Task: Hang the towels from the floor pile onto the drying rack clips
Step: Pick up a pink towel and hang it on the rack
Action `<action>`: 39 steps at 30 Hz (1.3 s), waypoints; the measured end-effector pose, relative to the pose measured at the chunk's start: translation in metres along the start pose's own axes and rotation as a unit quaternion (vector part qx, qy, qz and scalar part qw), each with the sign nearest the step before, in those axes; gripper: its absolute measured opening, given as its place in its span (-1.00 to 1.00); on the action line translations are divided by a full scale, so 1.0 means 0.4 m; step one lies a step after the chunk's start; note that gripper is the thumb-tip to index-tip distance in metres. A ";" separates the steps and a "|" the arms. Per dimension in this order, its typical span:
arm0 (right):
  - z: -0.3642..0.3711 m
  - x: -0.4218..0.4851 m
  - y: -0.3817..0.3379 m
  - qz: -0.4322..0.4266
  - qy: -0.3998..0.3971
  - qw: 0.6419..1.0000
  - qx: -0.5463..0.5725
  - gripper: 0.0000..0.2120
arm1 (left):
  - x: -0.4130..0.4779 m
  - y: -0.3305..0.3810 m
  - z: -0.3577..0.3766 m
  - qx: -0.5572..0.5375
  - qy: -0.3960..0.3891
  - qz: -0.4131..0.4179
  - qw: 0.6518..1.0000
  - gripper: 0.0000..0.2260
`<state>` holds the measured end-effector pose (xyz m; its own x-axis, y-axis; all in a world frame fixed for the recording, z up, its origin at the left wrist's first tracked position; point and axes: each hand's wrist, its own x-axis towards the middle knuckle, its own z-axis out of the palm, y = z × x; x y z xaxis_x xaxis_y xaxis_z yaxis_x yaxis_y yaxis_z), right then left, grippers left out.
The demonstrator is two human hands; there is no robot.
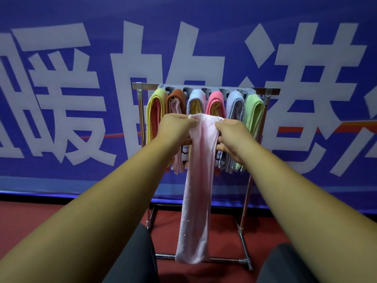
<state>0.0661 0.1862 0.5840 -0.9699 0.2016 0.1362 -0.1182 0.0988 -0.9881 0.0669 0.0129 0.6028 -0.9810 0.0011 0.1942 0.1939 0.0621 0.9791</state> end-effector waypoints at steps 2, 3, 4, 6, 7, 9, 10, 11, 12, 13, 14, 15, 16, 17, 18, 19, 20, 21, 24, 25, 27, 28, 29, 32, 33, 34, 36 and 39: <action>0.015 -0.020 -0.004 -0.012 -0.016 1.000 -0.009 -0.79 | -0.004 -0.008 0.014 0.002 -0.011 0.009 1.000 -0.90; 0.021 -0.018 0.002 -0.018 -0.028 0.999 -0.009 -0.77 | -0.003 -0.014 0.019 0.016 -0.013 0.018 1.000 -0.90; 0.027 -0.025 0.004 -0.024 -0.039 0.999 -0.011 -0.76 | -0.001 -0.021 0.023 0.033 -0.015 0.028 0.999 -0.89; 0.036 -0.026 0.005 -0.043 -0.049 0.998 -0.026 -0.76 | 0.009 -0.036 0.029 0.068 -0.010 0.048 0.997 -0.85; 0.039 -0.023 0.006 -0.048 -0.043 0.997 -0.043 -0.75 | 0.017 -0.044 0.030 0.086 0.000 0.060 0.994 -0.83; 0.042 -0.011 0.009 -0.062 -0.027 0.995 -0.069 -0.72 | 0.031 -0.057 0.029 0.120 0.027 0.081 0.989 -0.81; 0.043 -0.007 0.013 -0.068 -0.025 0.994 -0.079 -0.71 | 0.035 -0.061 0.029 0.129 0.033 0.085 0.987 -0.80; 0.045 -0.002 0.017 -0.076 -0.030 0.993 -0.086 -0.68 | 0.036 -0.064 0.029 0.133 0.033 0.086 0.987 -0.80; 0.046 0.006 0.025 -0.079 -0.031 0.991 -0.102 -0.63 | 0.038 -0.067 0.031 0.135 0.029 0.087 0.987 -0.79; 0.048 0.011 0.031 -0.085 -0.032 0.988 -0.121 -0.57 | 0.038 -0.070 0.033 0.133 0.022 0.089 0.987 -0.79; 0.053 0.002 0.029 -0.092 -0.030 0.986 -0.139 -0.55 | 0.039 -0.074 0.036 0.130 0.016 0.092 0.987 -0.78; 0.055 -0.005 0.028 -0.098 -0.026 0.983 -0.153 -0.56 | 0.039 -0.077 0.039 0.129 0.009 0.094 0.987 -0.77; 0.056 -0.017 0.023 -0.104 -0.020 0.980 -0.168 -0.61 | 0.039 -0.078 0.041 0.132 -0.001 0.096 0.987 -0.76; 0.053 -0.021 0.022 -0.111 -0.018 0.977 -0.182 -0.66 | 0.038 -0.079 0.042 0.139 -0.014 0.097 0.985 -0.76; 0.048 -0.020 0.025 -0.111 -0.016 0.974 -0.195 -0.69 | 0.037 -0.079 0.042 0.147 -0.031 0.099 0.984 -0.76; 0.043 -0.016 0.030 -0.111 -0.016 0.973 -0.202 -0.71 | 0.035 -0.076 0.042 0.155 -0.050 0.102 0.981 -0.76; 0.040 -0.018 0.032 -0.108 -0.017 0.972 -0.210 -0.71 | 0.032 -0.074 0.041 0.165 -0.067 0.103 0.979 -0.73; 0.039 -0.014 0.036 -0.108 -0.018 0.971 -0.214 -0.71 | 0.030 -0.072 0.041 0.173 -0.083 0.104 0.976 -0.70; 0.043 -0.017 0.038 -0.104 -0.021 0.977 -0.183 -0.71 | 0.030 -0.075 0.045 0.175 -0.111 0.103 0.973 -0.67; 0.043 -0.016 0.039 -0.102 -0.025 0.980 -0.171 -0.71 | 0.032 -0.080 0.046 0.172 -0.110 0.107 0.973 -0.73; 0.041 -0.021 0.036 -0.093 -0.042 0.986 -0.130 -0.74 | 0.039 -0.090 0.046 0.149 -0.093 0.108 0.978 -0.85; 0.040 -0.022 0.034 -0.086 -0.050 0.989 -0.108 -0.74 | 0.041 -0.093 0.047 0.131 -0.079 0.107 0.982 -0.86; 0.039 -0.022 0.033 -0.075 -0.055 0.992 -0.089 -0.75 | 0.042 -0.093 0.047 0.117 -0.065 0.105 0.985 -0.84; 0.030 -0.021 0.029 -0.067 -0.075 0.994 -0.044 -0.72 | 0.044 -0.090 0.048 0.116 -0.027 0.115 0.986 -0.66; 0.028 -0.025 0.026 -0.067 -0.076 0.994 -0.029 -0.73 | 0.042 -0.086 0.045 0.129 -0.016 0.124 0.984 -0.64; 0.026 -0.024 0.027 -0.063 -0.074 0.995 -0.009 -0.75 | 0.041 -0.085 0.042 0.142 -0.009 0.132 0.981 -0.62; 0.023 -0.026 0.023 -0.045 -0.068 0.997 0.017 -0.77 | 0.043 -0.089 0.034 0.161 -0.004 0.134 0.978 -0.57; 0.028 -0.023 0.020 -0.032 -0.056 0.997 0.040 -0.62 | 0.043 -0.091 0.020 0.187 -0.010 0.111 0.976 -0.47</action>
<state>0.0719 0.1741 0.5741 -0.9769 0.0863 0.1955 -0.1936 0.0291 -0.9806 0.0430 0.0185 0.5701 -0.9160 0.0745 0.3942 0.3874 0.4188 0.8213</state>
